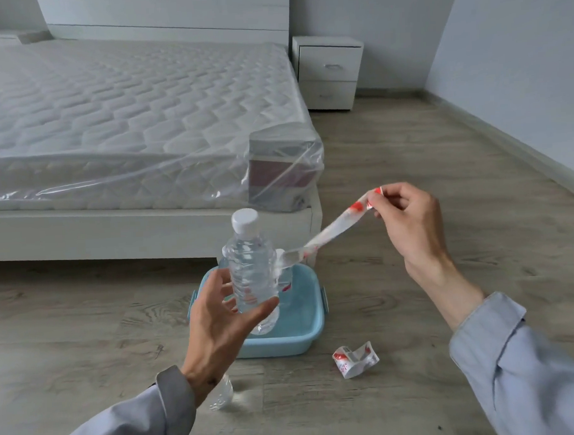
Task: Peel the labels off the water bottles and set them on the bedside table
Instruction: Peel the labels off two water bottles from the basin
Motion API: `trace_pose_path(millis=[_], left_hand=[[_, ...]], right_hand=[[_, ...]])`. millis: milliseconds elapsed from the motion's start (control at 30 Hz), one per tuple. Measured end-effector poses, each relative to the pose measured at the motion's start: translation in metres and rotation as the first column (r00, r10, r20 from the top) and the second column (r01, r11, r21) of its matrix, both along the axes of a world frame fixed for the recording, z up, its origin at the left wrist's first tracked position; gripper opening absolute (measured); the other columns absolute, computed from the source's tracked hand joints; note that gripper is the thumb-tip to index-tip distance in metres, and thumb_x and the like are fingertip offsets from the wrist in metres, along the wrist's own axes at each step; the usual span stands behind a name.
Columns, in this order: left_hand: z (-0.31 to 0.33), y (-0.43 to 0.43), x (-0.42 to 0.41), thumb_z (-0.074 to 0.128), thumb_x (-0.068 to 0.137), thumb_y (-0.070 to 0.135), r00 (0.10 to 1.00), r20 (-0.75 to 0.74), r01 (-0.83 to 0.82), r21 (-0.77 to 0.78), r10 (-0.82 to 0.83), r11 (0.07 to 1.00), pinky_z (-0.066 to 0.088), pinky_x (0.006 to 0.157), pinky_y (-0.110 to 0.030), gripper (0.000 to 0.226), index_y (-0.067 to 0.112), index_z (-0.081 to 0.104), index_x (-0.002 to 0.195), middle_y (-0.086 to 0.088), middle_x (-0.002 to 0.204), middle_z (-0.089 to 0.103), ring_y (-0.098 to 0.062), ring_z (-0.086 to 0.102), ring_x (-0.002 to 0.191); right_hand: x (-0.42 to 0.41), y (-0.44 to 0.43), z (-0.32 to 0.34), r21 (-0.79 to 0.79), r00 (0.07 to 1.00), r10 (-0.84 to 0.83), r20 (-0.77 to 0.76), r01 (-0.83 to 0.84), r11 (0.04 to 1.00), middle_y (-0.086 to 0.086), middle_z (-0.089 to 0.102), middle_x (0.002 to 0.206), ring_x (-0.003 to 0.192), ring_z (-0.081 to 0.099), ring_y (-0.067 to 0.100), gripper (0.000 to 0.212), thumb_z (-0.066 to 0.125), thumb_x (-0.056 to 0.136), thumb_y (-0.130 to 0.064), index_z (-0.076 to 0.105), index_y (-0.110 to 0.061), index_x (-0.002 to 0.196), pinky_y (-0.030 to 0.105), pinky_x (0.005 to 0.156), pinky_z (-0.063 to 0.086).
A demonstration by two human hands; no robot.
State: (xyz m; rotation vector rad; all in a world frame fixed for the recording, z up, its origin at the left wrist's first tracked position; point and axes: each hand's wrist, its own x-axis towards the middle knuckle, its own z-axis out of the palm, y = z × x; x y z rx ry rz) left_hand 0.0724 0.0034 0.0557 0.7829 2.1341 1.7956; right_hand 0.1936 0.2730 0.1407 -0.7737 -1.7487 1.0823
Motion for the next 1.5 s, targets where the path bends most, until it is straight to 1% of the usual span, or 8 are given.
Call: trace_pose_path(millis=[200,333,533,700,867,1133,1367,1500], left_hand=[[-0.007,-0.008,-0.006,0.095,0.055,0.054,0.999,0.013,-0.031,-0.002,0.031,1.0,0.064,0.096,-0.046,0.07,0.037,0.065,0.116,0.007,0.113,0.08,-0.014,0.078,0.105],[-0.015,-0.014,-0.004,0.099,0.056,0.051,1.0,0.007,-0.023,-0.031,0.024,0.999,0.062,0.099,-0.043,0.063,0.049,0.064,0.109,0.012,0.113,0.079,-0.012,0.077,0.108],[-0.023,-0.016,0.005,0.1,0.061,0.038,0.999,0.037,0.02,-0.058,-0.018,0.998,0.061,0.101,-0.047,0.067,0.041,0.063,0.116,0.005,0.118,0.077,-0.015,0.075,0.112],[-0.033,-0.018,0.011,0.101,0.069,0.022,0.998,0.044,0.049,-0.107,-0.044,0.993,0.062,0.1,-0.045,0.062,0.036,0.064,0.116,0.006,0.118,0.077,-0.013,0.074,0.112],[-0.038,-0.019,0.015,0.096,0.059,0.047,0.995,0.071,0.077,-0.119,-0.069,0.99,0.061,0.099,-0.033,0.069,0.029,0.064,0.117,0.008,0.117,0.077,-0.008,0.074,0.112],[-0.046,-0.02,0.015,0.095,0.059,0.048,0.994,0.083,0.078,-0.123,-0.068,0.989,0.059,0.095,-0.026,0.065,0.031,0.064,0.114,0.016,0.113,0.076,-0.005,0.073,0.11],[-0.057,-0.014,0.015,0.101,0.068,0.028,0.996,0.041,0.078,-0.141,-0.073,0.987,0.059,0.096,-0.027,0.06,0.031,0.063,0.115,0.012,0.114,0.076,-0.005,0.072,0.11],[-0.056,-0.01,0.019,0.101,0.067,0.029,0.996,0.03,0.088,-0.134,-0.084,0.987,0.058,0.098,-0.027,0.064,0.031,0.063,0.119,0.009,0.119,0.075,-0.005,0.071,0.112]], right_hand=[[0.032,0.03,-0.055,-0.187,0.985,-0.111,0.132,0.135,0.973,0.0,0.075,0.068,0.064,0.068,0.012,0.008,0.075,0.091,-0.018,0.075,-0.02,0.083,0.035,0.074,0.053],[0.045,0.033,-0.085,-0.272,0.966,-0.031,0.256,0.103,0.957,0.005,0.077,0.076,0.063,0.068,0.012,0.009,0.077,0.088,-0.011,0.075,-0.019,0.085,0.027,0.066,0.049],[0.054,0.023,-0.141,-0.375,0.888,0.074,0.454,0.115,0.92,0.005,0.077,0.077,0.068,0.071,0.017,0.006,0.075,0.085,-0.01,0.078,-0.012,0.089,0.033,0.07,0.052],[0.057,0.017,-0.172,-0.45,0.855,0.113,0.506,0.151,0.88,0.006,0.077,0.074,0.067,0.07,0.016,0.006,0.076,0.083,-0.007,0.079,-0.011,0.086,0.027,0.062,0.048],[0.051,0.011,-0.181,-0.521,0.863,0.183,0.472,0.104,0.847,0.005,0.078,0.078,0.07,0.069,0.015,0.005,0.078,0.087,-0.009,0.078,-0.013,0.091,0.026,0.062,0.048],[0.04,0.004,-0.187,-0.503,0.829,0.234,0.507,0.064,0.862,0.01,0.081,0.086,0.077,0.071,0.017,0.009,0.077,0.087,-0.011,0.08,-0.014,0.095,0.03,0.071,0.051],[0.048,0.007,-0.181,-0.355,0.775,0.211,0.596,0.018,0.935,-0.003,0.079,0.083,0.078,0.073,0.01,0.013,0.081,0.083,-0.017,0.078,-0.021,0.095,0.016,0.062,0.047],[0.054,0.005,-0.175,-0.321,0.753,0.203,0.626,0.011,0.947,-0.004,0.079,0.085,0.083,0.074,0.012,0.016,0.08,0.082,-0.017,0.079,-0.021,0.098,0.019,0.067,0.049]])
